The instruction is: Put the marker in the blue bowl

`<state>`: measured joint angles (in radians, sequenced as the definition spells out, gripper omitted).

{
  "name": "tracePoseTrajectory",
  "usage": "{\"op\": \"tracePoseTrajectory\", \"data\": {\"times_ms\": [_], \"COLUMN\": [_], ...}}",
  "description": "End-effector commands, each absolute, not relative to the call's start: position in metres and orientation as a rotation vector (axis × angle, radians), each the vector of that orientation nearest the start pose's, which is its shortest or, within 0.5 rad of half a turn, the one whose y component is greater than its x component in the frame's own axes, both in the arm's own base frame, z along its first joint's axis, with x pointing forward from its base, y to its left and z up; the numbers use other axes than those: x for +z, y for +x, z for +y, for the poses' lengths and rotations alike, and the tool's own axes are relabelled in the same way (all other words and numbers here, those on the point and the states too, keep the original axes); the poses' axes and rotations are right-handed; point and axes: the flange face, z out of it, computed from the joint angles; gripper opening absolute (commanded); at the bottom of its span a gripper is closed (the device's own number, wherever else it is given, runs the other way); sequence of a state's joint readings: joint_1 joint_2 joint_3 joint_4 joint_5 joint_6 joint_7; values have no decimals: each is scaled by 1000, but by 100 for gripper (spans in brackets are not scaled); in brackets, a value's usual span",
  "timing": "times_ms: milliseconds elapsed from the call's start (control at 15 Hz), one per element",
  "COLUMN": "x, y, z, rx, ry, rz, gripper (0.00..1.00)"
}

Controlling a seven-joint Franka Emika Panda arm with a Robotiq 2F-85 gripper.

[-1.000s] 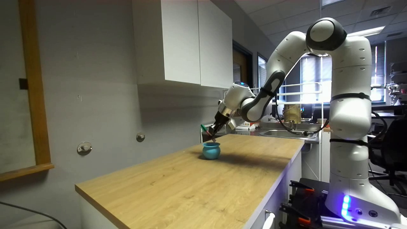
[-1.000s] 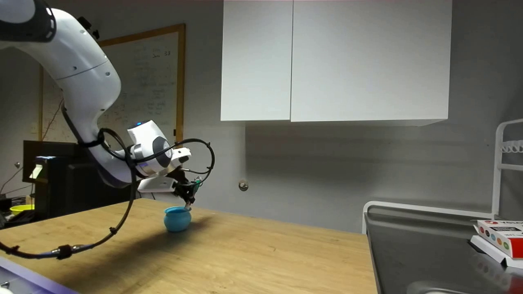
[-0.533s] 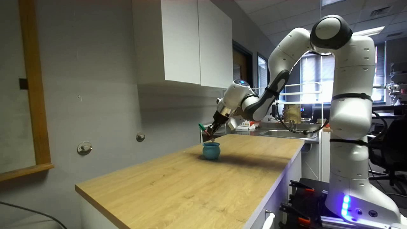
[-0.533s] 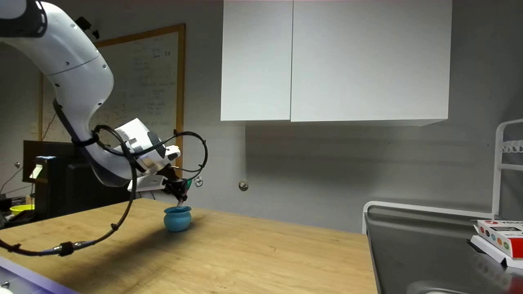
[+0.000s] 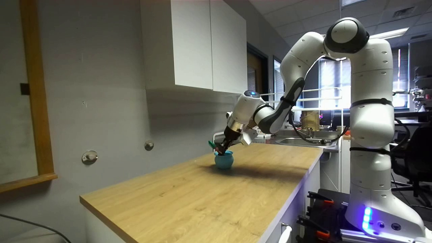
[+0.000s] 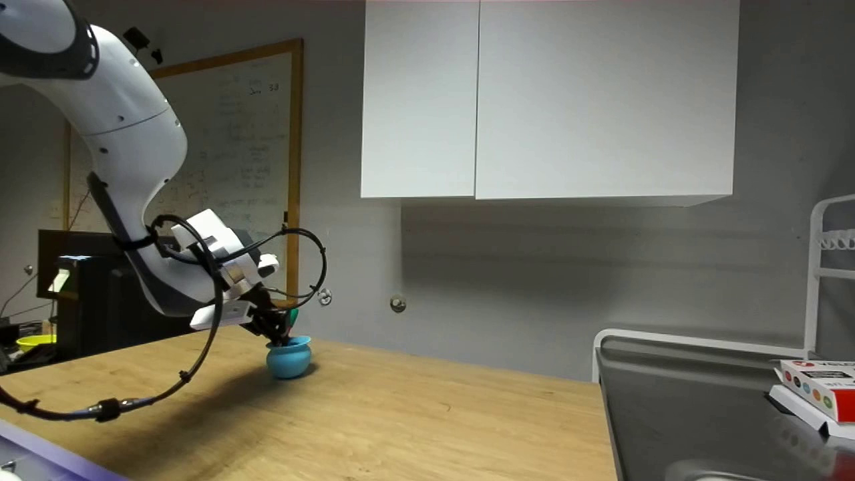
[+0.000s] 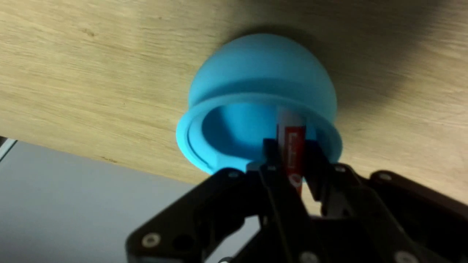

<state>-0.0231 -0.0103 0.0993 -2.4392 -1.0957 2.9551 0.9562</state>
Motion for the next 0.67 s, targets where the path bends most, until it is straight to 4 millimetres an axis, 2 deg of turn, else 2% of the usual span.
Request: {"op": "tracePoseTrajectory", "data": {"times_ms": [0,400,467,600], "x": [332,341,343,350], "y": [497,498,498,496], "z": [104,101,100,99], "rx": [-1005,-1023,-1027,-1039], "ry": [-3165,-3149,-3143,-3127], "rz": [-241,-233,-226,-211], "gripper": [52,96,100,100]}}
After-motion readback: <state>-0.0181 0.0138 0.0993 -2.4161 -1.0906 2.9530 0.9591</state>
